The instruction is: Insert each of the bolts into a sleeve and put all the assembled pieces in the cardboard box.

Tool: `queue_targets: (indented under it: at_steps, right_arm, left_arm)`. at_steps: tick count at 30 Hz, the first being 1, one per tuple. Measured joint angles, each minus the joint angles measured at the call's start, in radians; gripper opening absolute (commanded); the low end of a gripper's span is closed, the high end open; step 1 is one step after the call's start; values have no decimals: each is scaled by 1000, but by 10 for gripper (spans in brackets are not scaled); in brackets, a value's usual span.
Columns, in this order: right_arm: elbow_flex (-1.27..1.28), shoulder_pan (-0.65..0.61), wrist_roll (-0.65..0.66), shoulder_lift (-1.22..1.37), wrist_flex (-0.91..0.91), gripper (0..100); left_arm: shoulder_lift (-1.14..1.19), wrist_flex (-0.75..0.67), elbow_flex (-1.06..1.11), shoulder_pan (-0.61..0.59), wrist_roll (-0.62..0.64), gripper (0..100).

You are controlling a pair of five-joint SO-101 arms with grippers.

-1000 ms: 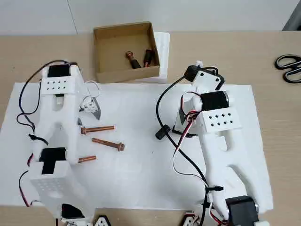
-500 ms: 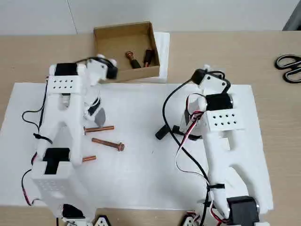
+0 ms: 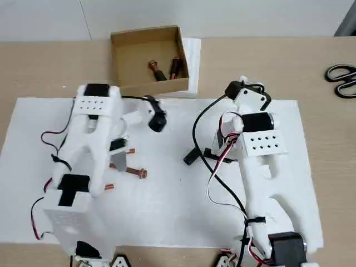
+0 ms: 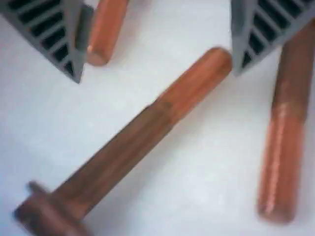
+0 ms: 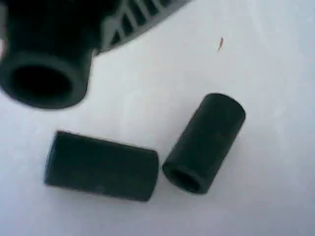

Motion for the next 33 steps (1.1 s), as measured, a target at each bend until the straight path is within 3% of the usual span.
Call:
queue_targets:
  at_steps: [7,18,33]
  right_arm:
    - [0,0,0,0,-2,2]
    - [0,0,0,0,-2,2]
    - [0,0,0,0,-2,2]
  left_arm:
    - [0,0,0,92,0,196]
    - [-3,0,143,95,-74,196]
    - [12,-81,149,138,-97,196]
